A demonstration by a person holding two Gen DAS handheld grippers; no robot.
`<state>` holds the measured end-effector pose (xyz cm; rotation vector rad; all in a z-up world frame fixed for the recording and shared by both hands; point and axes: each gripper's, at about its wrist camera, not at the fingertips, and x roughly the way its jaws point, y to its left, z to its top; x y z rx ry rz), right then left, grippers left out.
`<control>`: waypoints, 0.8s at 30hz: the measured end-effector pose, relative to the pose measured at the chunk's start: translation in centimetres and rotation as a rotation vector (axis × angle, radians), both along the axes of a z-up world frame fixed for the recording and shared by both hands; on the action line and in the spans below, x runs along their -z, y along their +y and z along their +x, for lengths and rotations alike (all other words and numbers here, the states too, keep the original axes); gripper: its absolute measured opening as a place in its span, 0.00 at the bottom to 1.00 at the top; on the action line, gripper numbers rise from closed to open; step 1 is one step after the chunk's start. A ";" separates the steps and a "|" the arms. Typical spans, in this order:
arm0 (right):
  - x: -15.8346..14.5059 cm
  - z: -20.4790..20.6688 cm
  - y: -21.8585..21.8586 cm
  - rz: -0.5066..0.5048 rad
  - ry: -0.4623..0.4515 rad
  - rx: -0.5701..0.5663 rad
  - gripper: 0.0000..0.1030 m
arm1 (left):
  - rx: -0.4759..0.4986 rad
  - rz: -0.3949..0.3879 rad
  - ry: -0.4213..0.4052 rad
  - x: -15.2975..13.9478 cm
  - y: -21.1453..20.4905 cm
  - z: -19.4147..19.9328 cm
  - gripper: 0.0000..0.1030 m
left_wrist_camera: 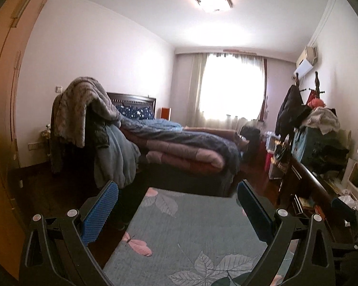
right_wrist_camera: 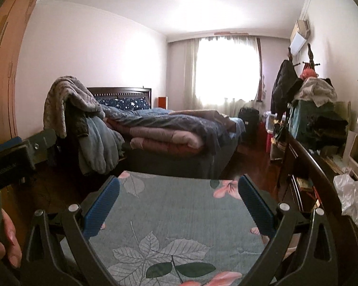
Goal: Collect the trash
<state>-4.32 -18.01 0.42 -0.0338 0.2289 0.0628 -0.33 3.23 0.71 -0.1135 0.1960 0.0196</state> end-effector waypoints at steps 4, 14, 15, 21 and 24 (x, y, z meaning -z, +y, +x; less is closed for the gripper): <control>-0.6 -1.0 -0.1 0.006 -0.022 0.002 0.97 | -0.011 0.010 -0.039 -0.7 0.1 -1.4 0.96; -1.3 -2.1 -0.6 0.010 -0.050 0.015 0.97 | -0.018 0.010 -0.053 -0.9 -0.2 -2.2 0.96; -1.3 -2.1 -0.7 0.010 -0.050 0.018 0.97 | -0.019 0.008 -0.053 -0.9 -0.2 -2.2 0.96; -1.0 -2.0 -0.7 0.014 -0.040 0.018 0.97 | -0.019 0.008 -0.040 -0.8 -0.2 -2.0 0.96; -1.0 -2.0 -0.6 0.012 -0.040 0.017 0.97 | -0.010 0.007 -0.034 -0.7 -0.2 -1.9 0.96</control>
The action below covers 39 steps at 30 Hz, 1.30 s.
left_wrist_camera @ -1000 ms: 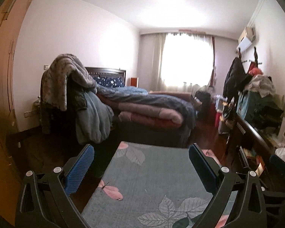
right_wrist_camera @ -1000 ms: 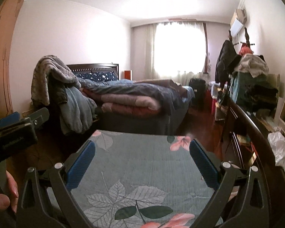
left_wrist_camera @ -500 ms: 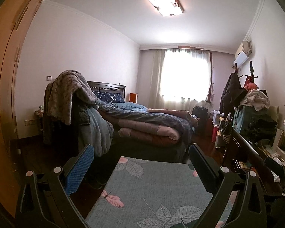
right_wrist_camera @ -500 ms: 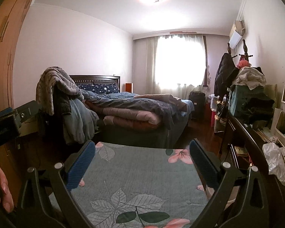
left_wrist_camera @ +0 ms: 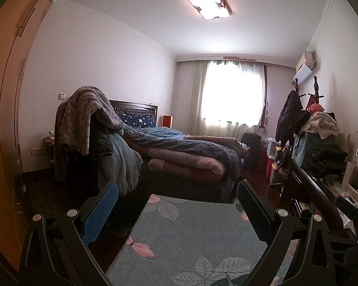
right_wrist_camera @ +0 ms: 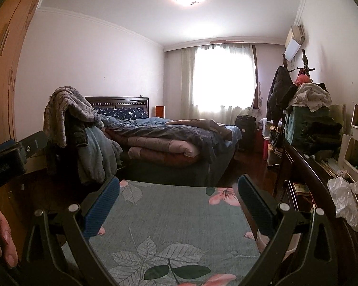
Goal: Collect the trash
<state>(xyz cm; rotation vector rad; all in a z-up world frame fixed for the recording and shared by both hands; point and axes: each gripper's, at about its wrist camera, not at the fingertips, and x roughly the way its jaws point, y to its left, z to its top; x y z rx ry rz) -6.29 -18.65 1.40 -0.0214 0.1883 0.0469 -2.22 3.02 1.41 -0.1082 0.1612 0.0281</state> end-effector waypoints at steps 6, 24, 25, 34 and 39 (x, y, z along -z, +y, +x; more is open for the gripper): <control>0.1 0.1 0.0 0.002 0.010 -0.003 0.97 | 0.005 -0.004 0.019 0.2 -0.1 0.4 0.96; 0.4 0.2 -0.1 -0.005 0.005 0.007 0.97 | 0.012 -0.051 0.029 0.5 0.4 0.1 0.96; 0.4 0.1 -0.1 -0.006 0.002 0.006 0.97 | 0.011 -0.046 0.027 0.5 0.4 0.1 0.96; 0.5 0.1 -0.3 -0.004 -0.001 0.016 0.97 | 0.003 -0.005 0.019 0.4 -0.3 0.0 0.97; 0.6 0.0 -0.5 -0.004 0.002 0.022 0.97 | 0.019 -0.005 0.027 0.4 -0.6 0.3 0.97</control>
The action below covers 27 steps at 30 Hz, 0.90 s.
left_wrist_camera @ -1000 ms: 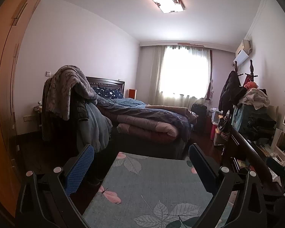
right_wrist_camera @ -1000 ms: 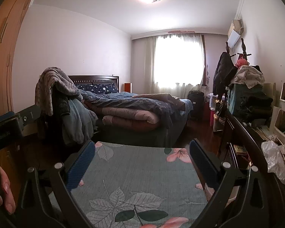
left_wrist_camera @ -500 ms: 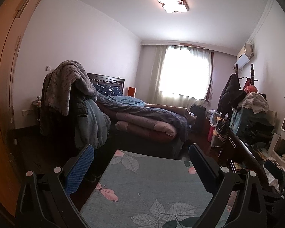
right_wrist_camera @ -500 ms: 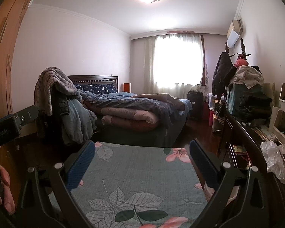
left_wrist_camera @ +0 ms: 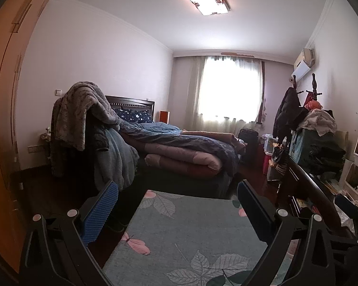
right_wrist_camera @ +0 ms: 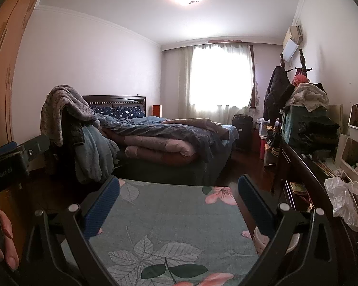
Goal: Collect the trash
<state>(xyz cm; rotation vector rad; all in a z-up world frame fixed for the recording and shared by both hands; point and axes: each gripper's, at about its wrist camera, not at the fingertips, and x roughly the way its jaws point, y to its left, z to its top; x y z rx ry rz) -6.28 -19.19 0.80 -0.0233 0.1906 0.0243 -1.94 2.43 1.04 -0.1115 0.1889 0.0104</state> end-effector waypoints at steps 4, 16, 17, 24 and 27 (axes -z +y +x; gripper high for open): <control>-0.1 -0.1 -0.2 0.004 -0.003 0.003 0.97 | 0.002 0.003 -0.002 0.0 -0.1 0.0 0.97; -0.2 -0.2 -0.3 0.000 0.000 0.000 0.97 | 0.009 0.007 0.002 -0.1 -0.2 0.2 0.97; -0.2 -0.2 -0.3 -0.001 0.000 -0.001 0.97 | 0.008 0.008 0.002 -0.1 -0.2 0.2 0.97; -0.2 -0.2 -0.2 -0.002 0.002 -0.001 0.97 | 0.009 0.008 0.005 -0.1 0.0 0.3 0.97; -0.2 -0.2 -0.2 -0.002 0.001 -0.001 0.97 | 0.007 0.009 0.006 -0.1 0.0 0.3 0.97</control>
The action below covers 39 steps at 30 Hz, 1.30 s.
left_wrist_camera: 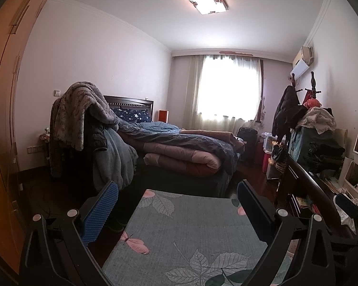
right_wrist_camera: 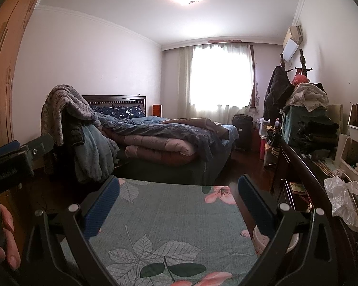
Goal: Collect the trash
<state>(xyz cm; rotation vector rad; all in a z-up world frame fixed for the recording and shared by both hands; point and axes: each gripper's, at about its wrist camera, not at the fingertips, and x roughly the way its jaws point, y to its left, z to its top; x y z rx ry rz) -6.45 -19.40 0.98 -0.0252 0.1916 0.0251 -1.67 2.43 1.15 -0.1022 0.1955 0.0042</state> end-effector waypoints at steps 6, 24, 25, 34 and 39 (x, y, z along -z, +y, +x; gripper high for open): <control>0.0 0.0 0.0 0.000 0.002 -0.002 0.97 | 0.001 -0.004 0.014 0.2 0.1 0.2 0.97; 1.0 0.1 -0.5 -0.010 0.030 -0.008 0.97 | 0.015 -0.003 0.032 0.9 -0.1 0.8 0.97; 1.1 0.1 -0.5 -0.010 0.033 -0.009 0.97 | 0.014 -0.002 0.032 0.9 -0.2 0.9 0.97; 1.7 0.5 -1.0 -0.011 0.056 -0.009 0.97 | 0.013 0.008 0.020 1.3 -0.7 1.0 0.97; 2.1 1.4 -1.0 -0.015 0.078 -0.010 0.97 | 0.046 -0.016 0.063 1.8 -0.7 2.1 0.96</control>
